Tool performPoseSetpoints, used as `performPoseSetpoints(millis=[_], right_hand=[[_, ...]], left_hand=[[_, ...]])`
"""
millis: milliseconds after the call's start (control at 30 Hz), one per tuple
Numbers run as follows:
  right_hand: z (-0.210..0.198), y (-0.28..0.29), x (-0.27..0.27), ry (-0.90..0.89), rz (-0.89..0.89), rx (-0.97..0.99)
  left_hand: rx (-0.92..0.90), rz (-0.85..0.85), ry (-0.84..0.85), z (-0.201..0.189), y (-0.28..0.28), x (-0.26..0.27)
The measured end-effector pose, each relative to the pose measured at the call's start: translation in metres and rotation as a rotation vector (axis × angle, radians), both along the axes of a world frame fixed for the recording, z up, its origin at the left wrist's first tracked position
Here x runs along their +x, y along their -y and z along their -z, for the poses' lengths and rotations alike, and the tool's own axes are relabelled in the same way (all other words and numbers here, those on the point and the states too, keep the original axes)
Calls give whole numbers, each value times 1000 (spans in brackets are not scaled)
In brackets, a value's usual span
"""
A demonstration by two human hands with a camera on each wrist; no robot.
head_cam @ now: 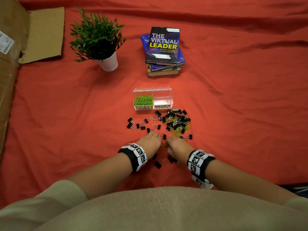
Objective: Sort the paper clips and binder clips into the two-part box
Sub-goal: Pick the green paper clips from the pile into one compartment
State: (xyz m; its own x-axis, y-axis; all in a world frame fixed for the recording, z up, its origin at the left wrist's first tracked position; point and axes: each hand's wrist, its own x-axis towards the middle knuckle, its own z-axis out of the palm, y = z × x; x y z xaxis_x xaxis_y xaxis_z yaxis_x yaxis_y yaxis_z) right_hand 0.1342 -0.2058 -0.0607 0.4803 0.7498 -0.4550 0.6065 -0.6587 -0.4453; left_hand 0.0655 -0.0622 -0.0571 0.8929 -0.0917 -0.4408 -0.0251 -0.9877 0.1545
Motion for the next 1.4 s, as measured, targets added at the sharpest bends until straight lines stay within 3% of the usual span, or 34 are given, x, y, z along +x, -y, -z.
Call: performPoseSetpoints(millis=[100, 333, 500, 567, 633, 733, 800, 967, 1133, 1233, 1400], right_hand=[[-5, 5, 19, -212, 264, 67], [-27, 19, 65, -826, 852, 336], [-23, 29, 72, -1050, 985, 429], [-20, 28, 72, -978, 991, 404], [-14, 25, 71, -749, 916, 320], [-8, 20, 70, -306, 612, 178], [-8, 16, 65, -136, 446, 124], [-4, 11, 53, 130, 171, -8], [2, 10, 49, 242, 65, 11], [2, 10, 47, 293, 23, 53], [6, 8, 39, 364, -73, 90]], left_hand=[[1, -2, -25, 0, 1, 2], [-407, -358, -47, -4, -11, 13], [-524, -346, -59, -8, -3, 23], [-533, -306, -83, -8, 4, 27], [-541, -299, -113, -10, 13, 30], [-513, -275, -98, -10, 29, 33], [-474, -221, -97, -8, 36, 31], [-275, 35, -87, 0, 35, 25], [-168, 111, -76, 4, 30, 21], [-212, 16, -82, 2, 31, 19], [-459, -360, -53, -6, 11, 26]])
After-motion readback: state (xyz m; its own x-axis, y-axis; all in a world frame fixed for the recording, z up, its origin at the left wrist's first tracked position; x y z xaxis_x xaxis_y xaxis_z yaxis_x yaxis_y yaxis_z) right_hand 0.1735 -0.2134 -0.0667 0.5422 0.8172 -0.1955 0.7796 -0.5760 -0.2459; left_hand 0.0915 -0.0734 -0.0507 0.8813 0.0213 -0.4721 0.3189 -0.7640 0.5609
